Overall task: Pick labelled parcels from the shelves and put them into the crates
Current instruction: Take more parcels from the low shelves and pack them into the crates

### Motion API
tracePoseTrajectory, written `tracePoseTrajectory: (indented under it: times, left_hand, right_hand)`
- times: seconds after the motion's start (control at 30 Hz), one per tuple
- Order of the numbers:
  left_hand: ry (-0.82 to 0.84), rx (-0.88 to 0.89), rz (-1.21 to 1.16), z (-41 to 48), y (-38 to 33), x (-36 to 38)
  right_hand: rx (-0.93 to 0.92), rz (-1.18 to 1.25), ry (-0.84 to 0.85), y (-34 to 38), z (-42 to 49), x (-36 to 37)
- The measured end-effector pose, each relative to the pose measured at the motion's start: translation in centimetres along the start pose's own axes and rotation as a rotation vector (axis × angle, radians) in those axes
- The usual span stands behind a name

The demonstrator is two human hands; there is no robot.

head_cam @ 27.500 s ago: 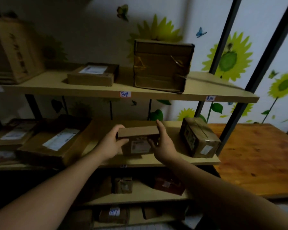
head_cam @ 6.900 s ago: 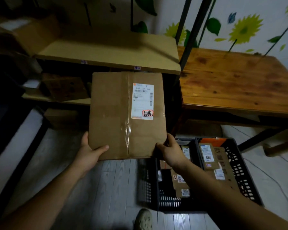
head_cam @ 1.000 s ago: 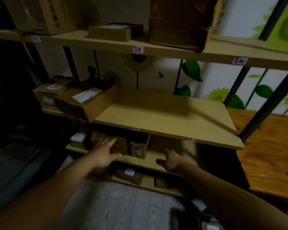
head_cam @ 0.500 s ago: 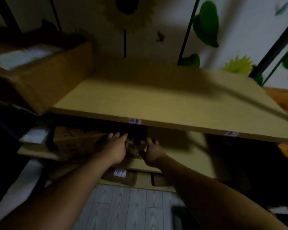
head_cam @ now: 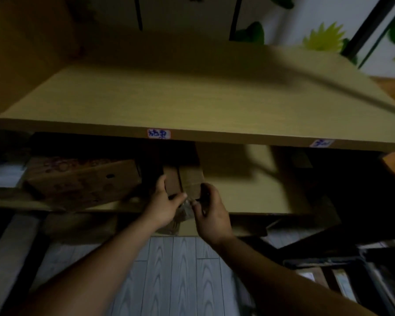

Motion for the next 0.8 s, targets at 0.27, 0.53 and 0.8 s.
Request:
tracePoseTrajectory:
  times: [0.27,0.53,0.8]
  left_hand:
    - [0.182,0.014,-0.115,-1.5,1.7,3.7]
    - [0.003,-0.112,-0.130,0.5,2.7,1.4]
    - [0.077,-0.241,-0.221,0.7,6.0,0.1]
  right_hand:
    - [0.028,-0.033,-0.284,-3.2,-3.3,-2.0]
    - [-0.252,-0.210,-0.110,-2.0,-2.0,0.6]
    - [0.337,0.401,0.157,-6.7,-1.1,1.5]
Point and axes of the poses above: each hand's wrist, its own z-axis towards the middle knuckle, its own x-axis out of the palm, y = z × x, the point moved 8 cm from there along z, towards the middle knuckle, and after that the axes turned 14 degrees about -z, right-handed, at the moved point
